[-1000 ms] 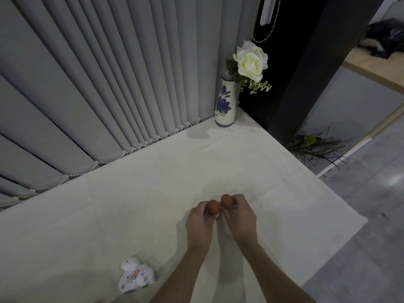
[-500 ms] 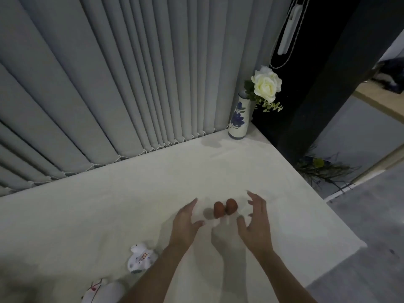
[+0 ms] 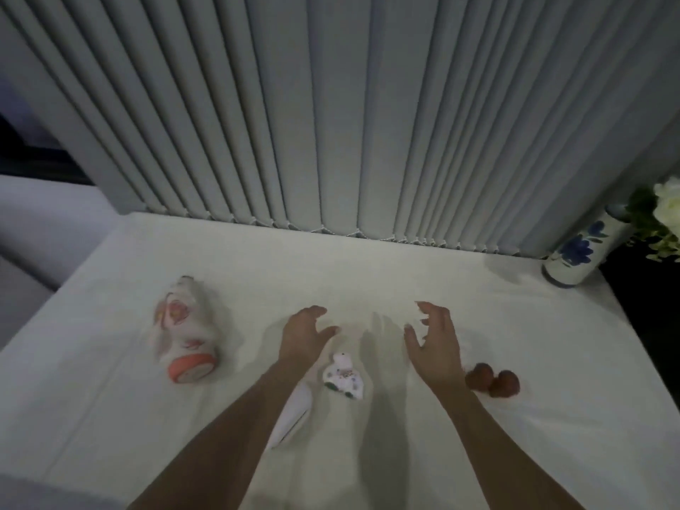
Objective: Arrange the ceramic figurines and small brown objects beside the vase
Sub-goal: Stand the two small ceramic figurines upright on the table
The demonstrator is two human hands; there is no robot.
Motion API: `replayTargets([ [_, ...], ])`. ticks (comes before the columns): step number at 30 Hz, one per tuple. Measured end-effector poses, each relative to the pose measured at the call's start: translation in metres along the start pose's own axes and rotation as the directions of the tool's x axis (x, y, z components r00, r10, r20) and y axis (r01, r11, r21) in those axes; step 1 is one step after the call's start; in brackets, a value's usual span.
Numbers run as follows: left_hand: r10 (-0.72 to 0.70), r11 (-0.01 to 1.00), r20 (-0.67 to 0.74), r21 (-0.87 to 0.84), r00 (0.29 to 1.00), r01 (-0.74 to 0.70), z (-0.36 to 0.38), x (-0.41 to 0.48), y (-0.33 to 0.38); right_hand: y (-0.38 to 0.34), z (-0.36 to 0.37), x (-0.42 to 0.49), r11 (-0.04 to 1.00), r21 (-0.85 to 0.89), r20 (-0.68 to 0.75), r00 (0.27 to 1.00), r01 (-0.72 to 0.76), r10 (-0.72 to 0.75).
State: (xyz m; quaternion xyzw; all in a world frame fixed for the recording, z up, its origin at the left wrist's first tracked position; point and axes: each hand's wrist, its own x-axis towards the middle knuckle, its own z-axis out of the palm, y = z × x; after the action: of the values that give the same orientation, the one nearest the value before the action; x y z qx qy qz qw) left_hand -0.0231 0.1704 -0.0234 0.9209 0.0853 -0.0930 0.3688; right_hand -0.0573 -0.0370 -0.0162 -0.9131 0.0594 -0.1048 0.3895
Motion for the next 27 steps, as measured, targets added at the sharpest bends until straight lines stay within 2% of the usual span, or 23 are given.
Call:
replayTargets([
  [3, -0.149, 0.979, -0.066, 0.129, 0.987, 0.156, -0.025, -0.011, -0.032, -0.006, 0.034, 0.0, 0.995, -0.054, 0.273, 0.957, -0.082, 0.093],
  [5, -0.23, 0.948, -0.073, 0.207, 0.97, 0.24, -0.038, -0.022, -0.05, -0.008, 0.052, -0.002, 0.982, -0.139, 0.436, 0.882, -0.132, 0.18],
  [7, -0.328, 0.903, -0.049, 0.279, 0.943, 0.328, -0.049, -0.035, -0.064, -0.01, 0.067, -0.006, 0.968, -0.217, 0.538, 0.813, -0.122, 0.223],
  [9, -0.431, 0.839, 0.043, 0.387, 0.901, 0.383, -0.056, -0.046, -0.074, -0.013, 0.078, -0.01, 0.964, -0.245, 0.577, 0.783, -0.105, 0.232],
  [11, -0.546, 0.8, 0.227, 0.427, 0.807, 0.421, -0.06, -0.056, -0.078, -0.015, 0.084, -0.012, 0.968, -0.233, 0.586, 0.782, -0.088, 0.212],
  [13, -0.618, 0.786, 0.396, 0.335, 0.68, 0.519, -0.062, -0.063, -0.08, -0.018, 0.086, -0.013, 0.974, -0.212, 0.605, 0.773, -0.075, 0.191],
  [14, -0.624, 0.777, 0.439, 0.259, 0.646, 0.574, -0.062, -0.065, -0.082, -0.019, 0.086, -0.012, 0.976, -0.205, 0.62, 0.762, -0.072, 0.186],
  [20, -0.607, 0.746, 0.481, 0.068, 0.633, 0.663, -0.052, -0.065, -0.088, -0.028, 0.085, -0.012, 0.975, -0.221, 0.698, 0.693, -0.03, 0.18],
  [22, -0.597, 0.748, 0.491, 0.056, 0.634, 0.661, -0.05, -0.062, -0.09, -0.03, 0.085, -0.015, 0.974, -0.226, 0.719, 0.674, -0.008, 0.172],
  [27, -0.574, 0.776, 0.478, 0.058, 0.665, 0.628, -0.049, -0.063, -0.089, -0.03, 0.087, -0.022, 0.977, -0.198, 0.704, 0.682, -0.08, 0.199],
])
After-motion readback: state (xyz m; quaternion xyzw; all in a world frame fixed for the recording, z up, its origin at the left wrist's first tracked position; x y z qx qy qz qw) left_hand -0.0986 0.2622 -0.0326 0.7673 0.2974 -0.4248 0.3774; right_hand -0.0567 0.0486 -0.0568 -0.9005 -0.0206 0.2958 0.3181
